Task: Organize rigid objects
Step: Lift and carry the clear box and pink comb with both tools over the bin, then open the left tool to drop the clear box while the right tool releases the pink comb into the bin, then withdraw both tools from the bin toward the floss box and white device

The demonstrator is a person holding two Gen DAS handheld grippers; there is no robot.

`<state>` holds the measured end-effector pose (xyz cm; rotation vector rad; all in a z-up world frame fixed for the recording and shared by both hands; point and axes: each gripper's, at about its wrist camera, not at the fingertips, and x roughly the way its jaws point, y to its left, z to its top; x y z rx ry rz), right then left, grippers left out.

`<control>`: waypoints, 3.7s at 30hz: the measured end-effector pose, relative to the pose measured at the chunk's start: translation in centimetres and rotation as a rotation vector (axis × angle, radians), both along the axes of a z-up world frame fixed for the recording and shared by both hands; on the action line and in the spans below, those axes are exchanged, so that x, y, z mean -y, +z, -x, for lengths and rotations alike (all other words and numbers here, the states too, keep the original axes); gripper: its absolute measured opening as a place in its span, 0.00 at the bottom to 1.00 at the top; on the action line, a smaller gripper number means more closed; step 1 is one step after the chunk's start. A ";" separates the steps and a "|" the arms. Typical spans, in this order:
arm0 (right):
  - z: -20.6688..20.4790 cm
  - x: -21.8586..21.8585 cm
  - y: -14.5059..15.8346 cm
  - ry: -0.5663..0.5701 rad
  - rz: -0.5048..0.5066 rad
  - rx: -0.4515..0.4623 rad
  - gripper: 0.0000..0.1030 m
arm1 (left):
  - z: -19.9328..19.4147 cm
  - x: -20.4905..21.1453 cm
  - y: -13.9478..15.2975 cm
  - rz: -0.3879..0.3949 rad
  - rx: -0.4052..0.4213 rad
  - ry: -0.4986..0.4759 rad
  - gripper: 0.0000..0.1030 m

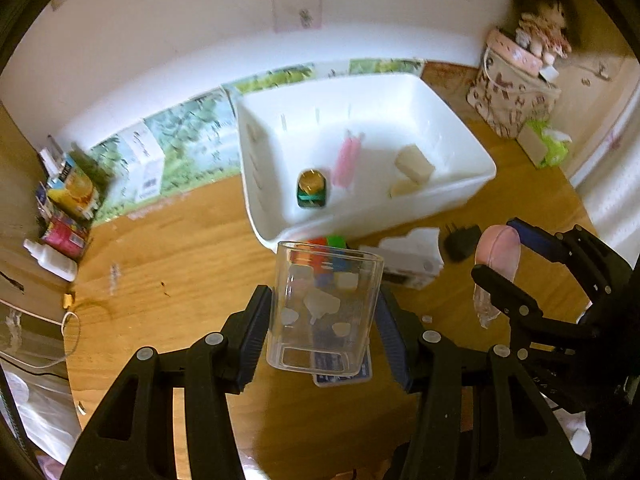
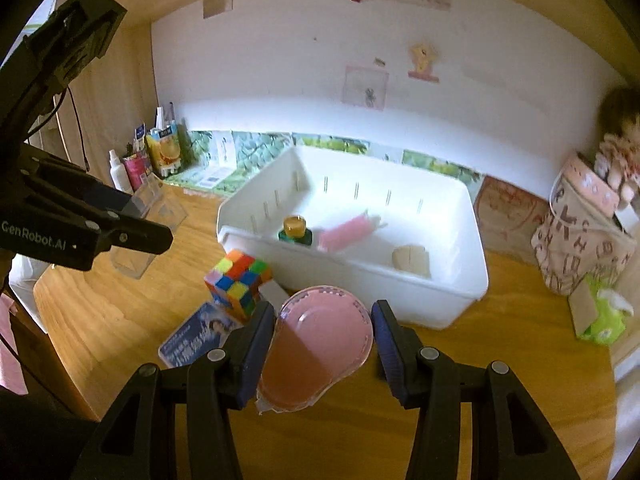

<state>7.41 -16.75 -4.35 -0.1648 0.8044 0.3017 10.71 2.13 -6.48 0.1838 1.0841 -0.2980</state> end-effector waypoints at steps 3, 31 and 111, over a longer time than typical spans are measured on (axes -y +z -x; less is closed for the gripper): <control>-1.1 -0.2 0.6 0.018 -0.001 0.024 0.49 | -0.5 -0.3 0.8 0.008 0.028 0.024 0.54; -11.3 2.2 -0.2 0.025 -0.087 0.110 0.49 | -9.5 1.6 0.8 0.208 0.179 0.079 0.54; -5.1 1.8 3.8 -0.035 -0.179 0.283 0.79 | -2.2 -2.6 5.6 0.262 0.492 0.184 0.82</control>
